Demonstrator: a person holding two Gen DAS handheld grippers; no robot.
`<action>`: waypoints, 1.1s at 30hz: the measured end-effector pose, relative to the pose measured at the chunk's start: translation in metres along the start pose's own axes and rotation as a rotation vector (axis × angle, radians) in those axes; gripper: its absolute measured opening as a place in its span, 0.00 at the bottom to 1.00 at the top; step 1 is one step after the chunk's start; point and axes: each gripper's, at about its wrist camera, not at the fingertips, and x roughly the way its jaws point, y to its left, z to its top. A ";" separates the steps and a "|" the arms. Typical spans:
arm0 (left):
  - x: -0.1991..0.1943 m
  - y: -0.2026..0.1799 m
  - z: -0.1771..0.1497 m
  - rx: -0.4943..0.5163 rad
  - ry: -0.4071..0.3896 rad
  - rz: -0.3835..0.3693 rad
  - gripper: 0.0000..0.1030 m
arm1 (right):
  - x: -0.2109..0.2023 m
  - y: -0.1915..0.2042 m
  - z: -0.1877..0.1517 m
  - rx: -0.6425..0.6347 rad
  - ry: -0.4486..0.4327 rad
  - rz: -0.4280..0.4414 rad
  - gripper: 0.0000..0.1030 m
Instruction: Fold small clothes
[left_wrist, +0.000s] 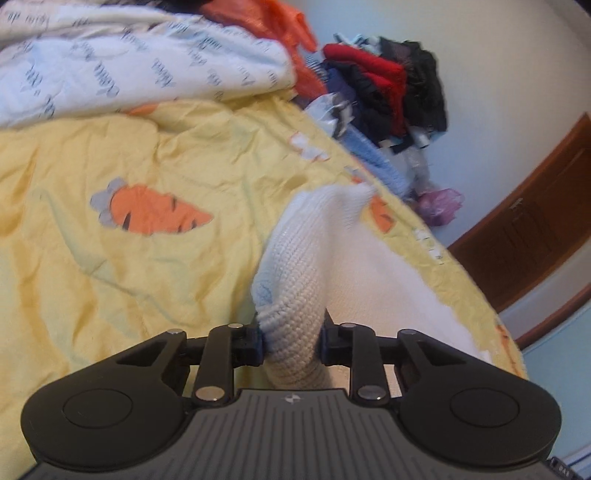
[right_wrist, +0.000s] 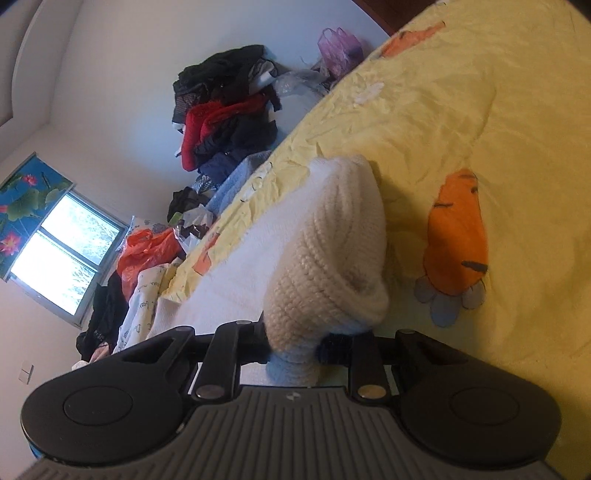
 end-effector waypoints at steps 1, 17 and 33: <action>-0.010 -0.003 0.002 0.013 -0.004 -0.025 0.23 | -0.006 0.006 0.002 -0.009 -0.008 0.015 0.23; -0.135 0.067 -0.084 0.316 0.158 -0.064 0.44 | -0.164 -0.040 -0.067 0.040 0.152 0.014 0.35; 0.001 -0.059 0.007 0.793 0.060 0.094 0.82 | 0.028 0.036 0.063 -0.574 0.224 -0.140 0.77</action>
